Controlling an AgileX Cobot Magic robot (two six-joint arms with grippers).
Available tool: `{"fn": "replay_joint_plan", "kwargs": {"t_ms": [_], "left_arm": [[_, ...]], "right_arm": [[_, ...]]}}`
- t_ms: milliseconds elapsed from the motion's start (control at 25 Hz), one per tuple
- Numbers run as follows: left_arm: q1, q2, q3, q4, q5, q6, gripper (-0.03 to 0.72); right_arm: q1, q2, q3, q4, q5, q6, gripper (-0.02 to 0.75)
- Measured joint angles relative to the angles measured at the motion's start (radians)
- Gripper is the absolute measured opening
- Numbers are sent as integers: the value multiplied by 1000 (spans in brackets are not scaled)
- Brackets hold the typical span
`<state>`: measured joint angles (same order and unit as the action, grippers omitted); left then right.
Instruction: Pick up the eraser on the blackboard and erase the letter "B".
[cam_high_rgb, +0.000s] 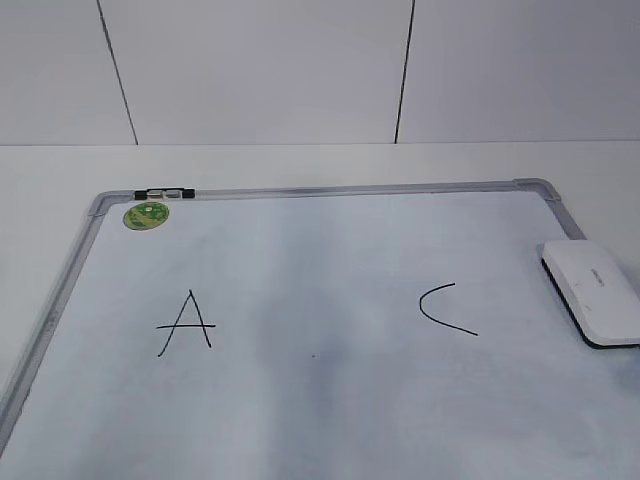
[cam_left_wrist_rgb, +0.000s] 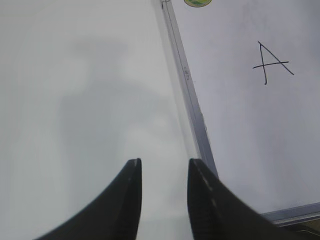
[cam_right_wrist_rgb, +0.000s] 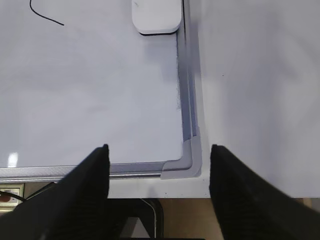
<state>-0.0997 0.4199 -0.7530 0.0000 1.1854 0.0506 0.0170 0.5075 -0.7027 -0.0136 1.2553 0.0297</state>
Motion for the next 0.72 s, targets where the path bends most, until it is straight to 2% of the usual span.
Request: {"fn": "replay_joint_plan", "kwargs": {"t_ms": [440,720], "left_arm": [[0,-277,215,-21,-55,4,233],[0,-398,226,-6,-74,4,234]], "right_arm": [[0,-289,158,0,-88,-81,472],[0,-455,195,0,-125,-93,471]]}}
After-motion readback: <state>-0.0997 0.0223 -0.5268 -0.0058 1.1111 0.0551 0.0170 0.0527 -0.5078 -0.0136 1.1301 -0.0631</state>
